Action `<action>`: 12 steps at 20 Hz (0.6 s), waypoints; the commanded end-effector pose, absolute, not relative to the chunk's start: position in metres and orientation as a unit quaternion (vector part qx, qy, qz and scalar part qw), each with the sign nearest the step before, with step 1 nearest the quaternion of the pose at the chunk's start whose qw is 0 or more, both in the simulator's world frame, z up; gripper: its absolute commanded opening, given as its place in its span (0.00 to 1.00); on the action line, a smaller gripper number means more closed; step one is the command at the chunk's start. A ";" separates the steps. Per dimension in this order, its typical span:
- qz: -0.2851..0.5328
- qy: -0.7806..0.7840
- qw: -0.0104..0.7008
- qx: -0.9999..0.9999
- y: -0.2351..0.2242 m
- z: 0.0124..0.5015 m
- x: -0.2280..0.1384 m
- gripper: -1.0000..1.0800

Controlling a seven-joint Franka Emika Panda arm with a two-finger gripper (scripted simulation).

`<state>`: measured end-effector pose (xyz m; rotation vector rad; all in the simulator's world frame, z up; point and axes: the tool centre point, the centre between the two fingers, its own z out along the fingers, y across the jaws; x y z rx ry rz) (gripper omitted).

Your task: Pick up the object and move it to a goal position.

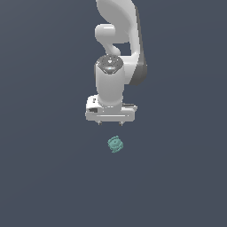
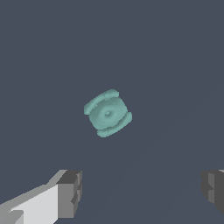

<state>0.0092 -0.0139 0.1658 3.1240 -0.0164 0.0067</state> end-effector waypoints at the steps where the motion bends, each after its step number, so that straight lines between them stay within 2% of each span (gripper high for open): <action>1: 0.002 -0.005 0.009 1.000 -0.014 0.166 0.009 0.96; 12: -0.013 -0.002 0.013 1.000 -0.020 0.162 0.002 0.96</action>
